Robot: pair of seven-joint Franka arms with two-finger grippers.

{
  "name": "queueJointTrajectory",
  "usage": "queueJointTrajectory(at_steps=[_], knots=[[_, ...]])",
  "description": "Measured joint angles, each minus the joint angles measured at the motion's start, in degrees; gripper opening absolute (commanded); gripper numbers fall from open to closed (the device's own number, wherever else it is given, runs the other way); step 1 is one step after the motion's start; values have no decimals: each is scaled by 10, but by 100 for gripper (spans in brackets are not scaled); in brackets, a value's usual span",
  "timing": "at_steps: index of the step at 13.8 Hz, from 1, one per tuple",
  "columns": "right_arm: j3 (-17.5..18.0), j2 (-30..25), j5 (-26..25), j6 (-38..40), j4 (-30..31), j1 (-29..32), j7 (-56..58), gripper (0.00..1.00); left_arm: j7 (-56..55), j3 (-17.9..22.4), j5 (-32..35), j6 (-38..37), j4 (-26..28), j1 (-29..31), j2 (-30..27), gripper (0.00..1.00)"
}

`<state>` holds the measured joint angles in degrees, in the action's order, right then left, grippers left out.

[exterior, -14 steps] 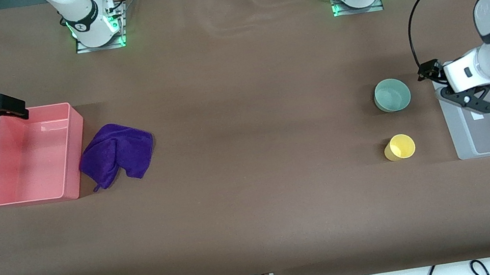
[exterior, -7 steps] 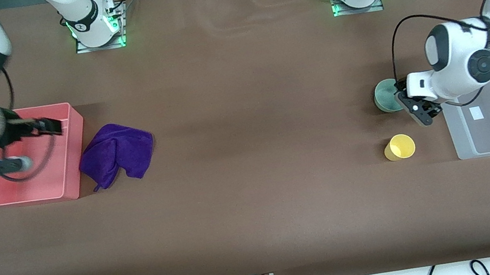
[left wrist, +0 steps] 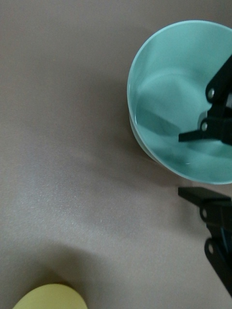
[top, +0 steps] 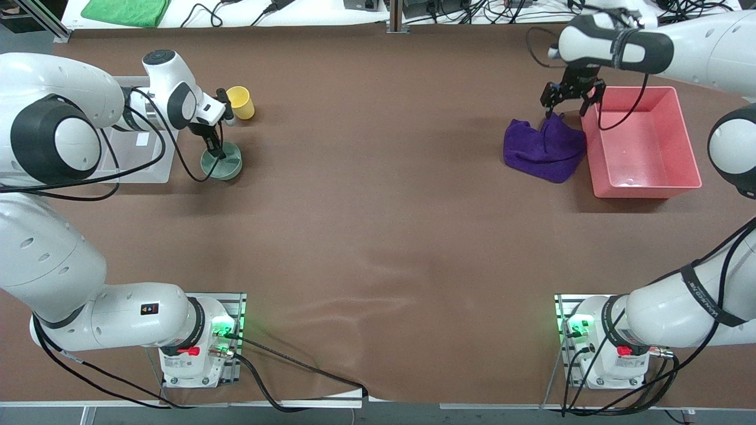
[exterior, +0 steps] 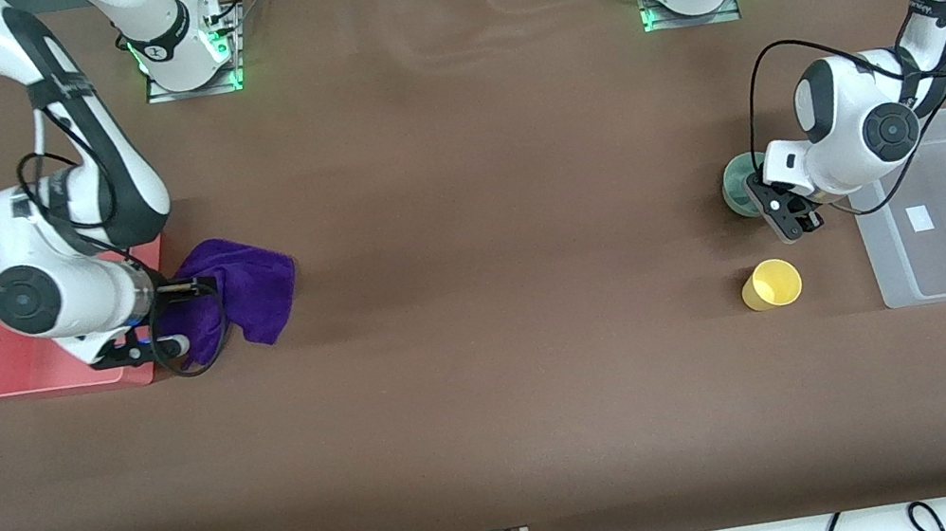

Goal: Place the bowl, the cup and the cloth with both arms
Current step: 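Grasp the green bowl with the left gripper while the right gripper grasps the cloth, then place the bowl in the clear bin while the right gripper lifts the cloth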

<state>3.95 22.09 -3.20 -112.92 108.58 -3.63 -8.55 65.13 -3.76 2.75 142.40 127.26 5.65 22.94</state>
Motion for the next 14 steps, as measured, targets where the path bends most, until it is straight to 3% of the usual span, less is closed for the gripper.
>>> queueJointTrajectory(at_steps=[6, 9, 10, 12, 13, 14], knots=[[5, 44, 0, -68, 28, -4, 0, 100, 28, -1, 0, -20, -15, 0, -14, 0], [5, 72, 0, -114, 48, -5, 0, 100, 48, 7, 2, -147, -89, 5, -34, 0], [5, 79, 0, -118, 50, -5, 0, 90, 66, 14, 9, -190, -123, 8, -39, 0], [5, 88, 0, -120, 51, -10, 0, 28, 107, 41, 34, -234, -180, 12, -43, 0], [5, 90, 0, -120, 51, -13, 0, 5, 128, 63, 40, -239, -195, 14, -43, 0], [6, 90, 0, -120, 50, -15, 0, 0, 152, 89, 40, -239, -200, 17, -41, 0]])
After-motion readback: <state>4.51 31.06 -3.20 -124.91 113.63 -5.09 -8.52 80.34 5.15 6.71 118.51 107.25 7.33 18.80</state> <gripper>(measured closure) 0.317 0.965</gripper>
